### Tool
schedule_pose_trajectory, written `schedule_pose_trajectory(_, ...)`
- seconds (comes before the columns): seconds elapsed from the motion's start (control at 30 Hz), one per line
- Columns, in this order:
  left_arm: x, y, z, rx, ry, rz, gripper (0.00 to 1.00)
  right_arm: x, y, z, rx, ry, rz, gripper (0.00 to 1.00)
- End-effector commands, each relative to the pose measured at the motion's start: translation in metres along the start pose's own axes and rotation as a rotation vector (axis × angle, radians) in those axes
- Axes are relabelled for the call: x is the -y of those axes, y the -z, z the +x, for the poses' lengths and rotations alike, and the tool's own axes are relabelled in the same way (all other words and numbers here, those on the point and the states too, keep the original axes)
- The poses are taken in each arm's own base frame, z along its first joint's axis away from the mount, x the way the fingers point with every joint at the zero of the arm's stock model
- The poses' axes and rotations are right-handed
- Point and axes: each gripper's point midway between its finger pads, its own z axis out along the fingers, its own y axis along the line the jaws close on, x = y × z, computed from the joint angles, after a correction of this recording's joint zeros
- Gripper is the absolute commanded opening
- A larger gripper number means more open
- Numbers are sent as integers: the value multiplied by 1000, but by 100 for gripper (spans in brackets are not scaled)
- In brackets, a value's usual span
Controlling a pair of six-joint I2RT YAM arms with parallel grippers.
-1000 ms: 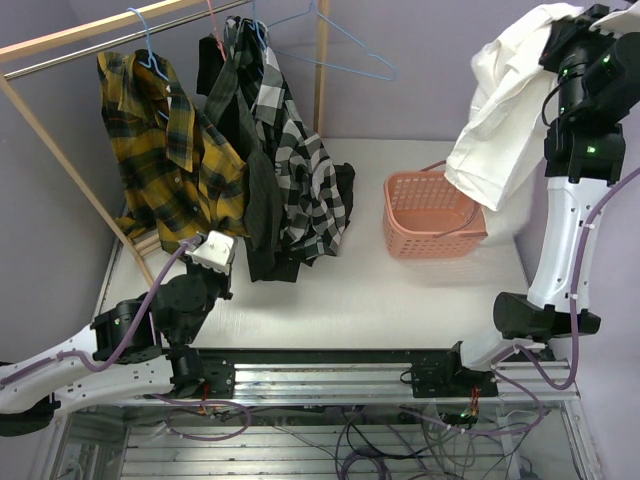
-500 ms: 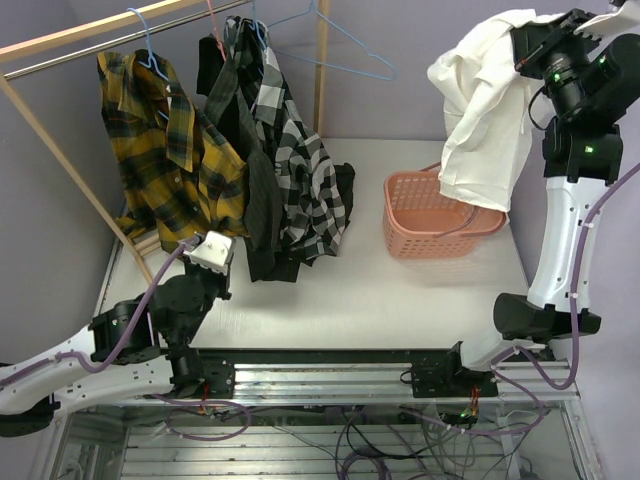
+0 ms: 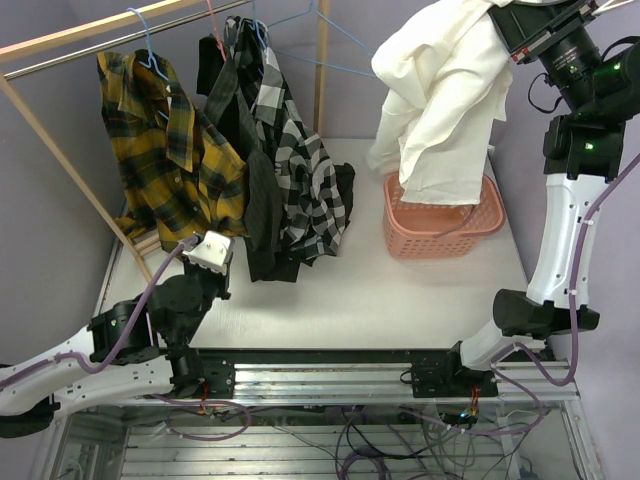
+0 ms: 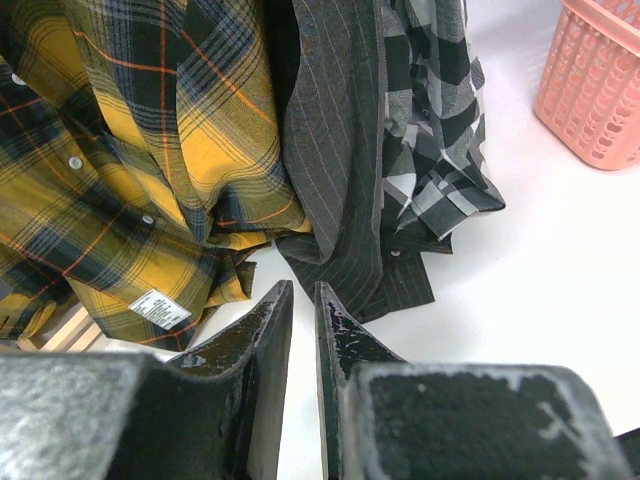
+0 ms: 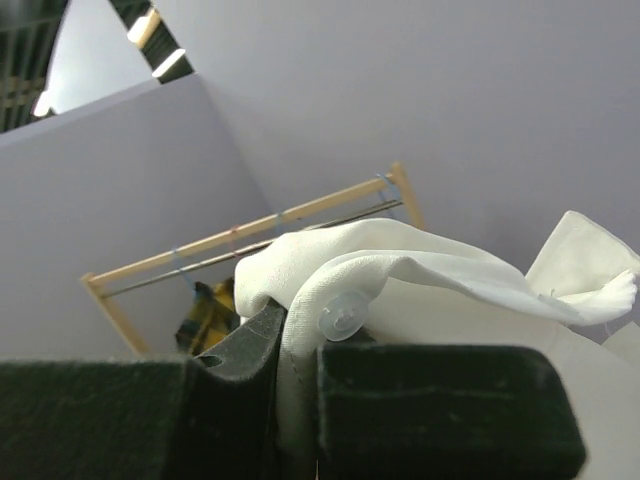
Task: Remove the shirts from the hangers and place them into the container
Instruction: Place the shirt in the bin.
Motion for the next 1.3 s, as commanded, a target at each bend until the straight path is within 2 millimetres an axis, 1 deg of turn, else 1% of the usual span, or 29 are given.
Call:
schedule_pose_trajectory(0.0, 1, 0, -6, 22, 25, 13, 26, -51, 6, -27, 61, -6, -149, 0)
schedule_pose_trajectory(0.2, 3, -2, -5, 20, 15, 13, 26, -69, 8, -42, 116, -61, -202, 0)
schedule_pose_trajectory(0.33, 2, -2, -4, 18, 11, 9, 26, -76, 7, -47, 122, -95, -244, 0)
schedule_pose_trajectory(0.47, 2, -3, -4, 17, 13, 6, 26, -74, 3, -36, 95, -135, -260, 0)
schedule_pose_trajectory(0.53, 2, -3, -4, 16, 10, 6, 26, -76, 1, -30, 83, -148, -271, 0)
schedule_pose_trajectory(0.67, 3, -5, -3, 12, 1, 3, 26, -92, -10, -14, 43, -176, -329, 0)
schedule_pose_trajectory(0.83, 4, -6, -1, 5, -6, -1, 26, -113, -29, 16, -18, -229, -425, 0)
schedule_pose_trajectory(0.93, 4, -6, -1, 5, -5, -3, 26, -128, -35, 27, -24, -236, -461, 0)
schedule_pose_trajectory(1.07, 4, -7, 0, 3, -9, -4, 26, -136, -36, 30, -24, -249, -494, 0)
schedule_pose_trajectory(1.27, 6, -8, 1, 0, -17, -3, 26, -140, -30, 21, 5, -192, -467, 0)
